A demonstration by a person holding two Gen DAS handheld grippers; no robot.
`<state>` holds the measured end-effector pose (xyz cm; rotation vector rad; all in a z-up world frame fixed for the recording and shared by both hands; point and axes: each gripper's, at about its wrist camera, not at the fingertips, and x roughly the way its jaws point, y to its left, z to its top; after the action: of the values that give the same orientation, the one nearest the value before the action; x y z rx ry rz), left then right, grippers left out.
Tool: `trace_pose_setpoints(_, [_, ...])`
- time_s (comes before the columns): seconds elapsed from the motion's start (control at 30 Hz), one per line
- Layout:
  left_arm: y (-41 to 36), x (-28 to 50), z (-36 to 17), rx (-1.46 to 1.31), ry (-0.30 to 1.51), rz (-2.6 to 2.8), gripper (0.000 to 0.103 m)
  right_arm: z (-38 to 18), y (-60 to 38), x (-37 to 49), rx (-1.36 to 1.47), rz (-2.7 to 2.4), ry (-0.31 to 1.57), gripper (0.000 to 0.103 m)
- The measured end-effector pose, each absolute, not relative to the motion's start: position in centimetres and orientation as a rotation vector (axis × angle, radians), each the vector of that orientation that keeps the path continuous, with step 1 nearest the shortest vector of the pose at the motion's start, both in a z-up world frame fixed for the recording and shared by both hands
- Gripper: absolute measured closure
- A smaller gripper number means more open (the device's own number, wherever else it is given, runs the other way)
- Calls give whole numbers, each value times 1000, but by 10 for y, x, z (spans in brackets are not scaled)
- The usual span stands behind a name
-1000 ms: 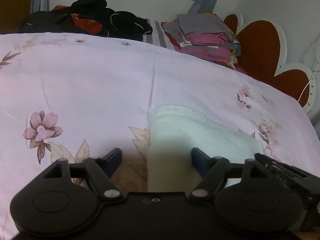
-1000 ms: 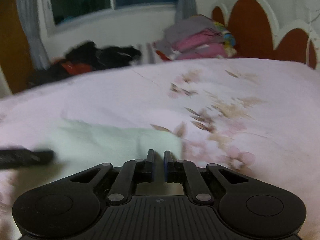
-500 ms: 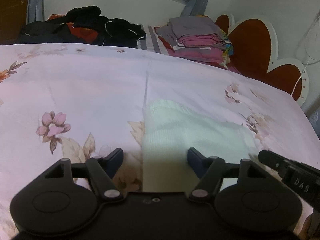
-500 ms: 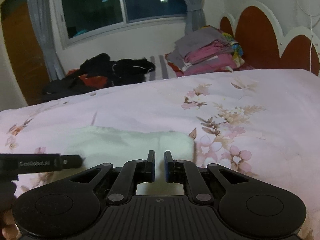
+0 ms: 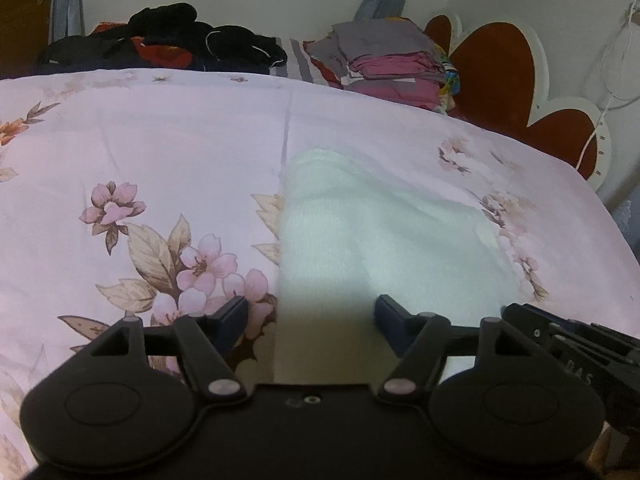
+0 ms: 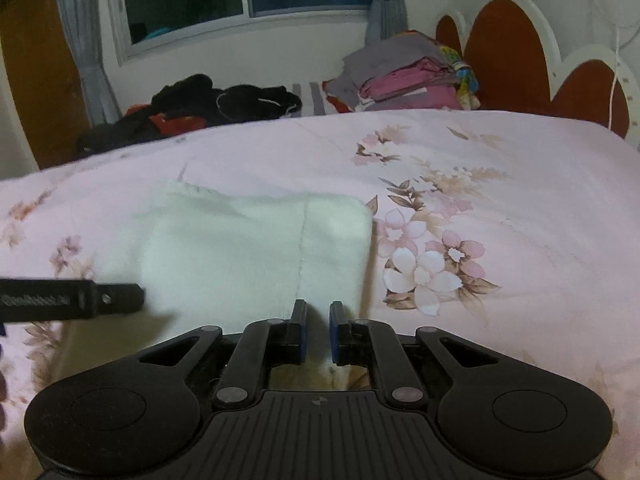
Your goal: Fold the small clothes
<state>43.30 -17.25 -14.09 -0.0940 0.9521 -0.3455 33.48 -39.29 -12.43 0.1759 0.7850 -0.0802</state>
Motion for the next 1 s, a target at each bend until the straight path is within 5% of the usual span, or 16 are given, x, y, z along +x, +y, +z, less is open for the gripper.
trace_pose_setpoints(0.1, [-170,424,-138,-91,951,-356,36,-118,-387,320,184,-65,771,79])
trace_pose_setpoints(0.13, [-169,421,-138,-88,950,-359,36,-117,-384,315,180,-59,767,57])
trace_pose_setpoints(0.17, [-169,418,-137,-83,951,-363,36,-115,-381,311,172,-54,760,48])
trace_pose_setpoints(0.5, [-158,388,-141,-67,997,-393,37,-114,-365,275,141,-29,767,50])
trace_pose_setpoints(0.6, [-154,374,-148,-61,1015,-400,37,-116,-358,263,130,-30,781,66])
trace_pose_setpoints(1.0, [-150,348,-151,4,1012,-470,36,-139,-356,232,122,-140,851,70])
